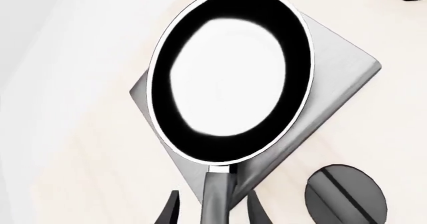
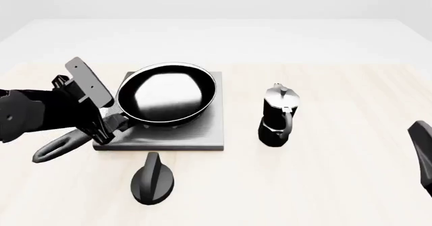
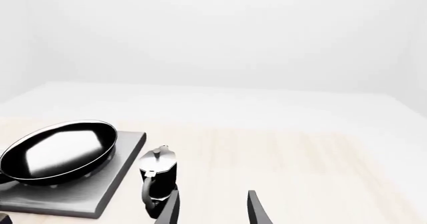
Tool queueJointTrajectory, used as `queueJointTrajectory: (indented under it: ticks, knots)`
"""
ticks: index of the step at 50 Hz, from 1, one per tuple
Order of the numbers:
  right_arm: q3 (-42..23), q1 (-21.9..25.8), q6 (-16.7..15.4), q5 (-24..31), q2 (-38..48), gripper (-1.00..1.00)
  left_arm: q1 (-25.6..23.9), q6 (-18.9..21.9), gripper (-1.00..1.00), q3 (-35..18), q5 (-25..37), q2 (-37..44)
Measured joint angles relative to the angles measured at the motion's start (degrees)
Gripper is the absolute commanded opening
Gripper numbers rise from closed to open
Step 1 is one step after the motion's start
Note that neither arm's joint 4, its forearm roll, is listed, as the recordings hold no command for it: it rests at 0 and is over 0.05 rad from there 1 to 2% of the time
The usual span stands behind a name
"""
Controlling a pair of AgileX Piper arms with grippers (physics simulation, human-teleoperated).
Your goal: Turn on the stove and put the frying pan on it.
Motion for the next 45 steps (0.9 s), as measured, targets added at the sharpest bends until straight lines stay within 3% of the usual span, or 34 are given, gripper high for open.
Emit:
queueJointTrajectory:
  ticks: [26, 45]
  knots:
    - [-1.17, 0.92, -0.28, 0.49, 0.0, 1.0, -5.93, -10.69, 1.0, -1.88, 12.13, -20.48]
    - [-3.81, 1.41, -0.34, 1.55, 0.0, 1.0, -7.53, -21.31, 1.0, -4.17, 18.29, -35.14]
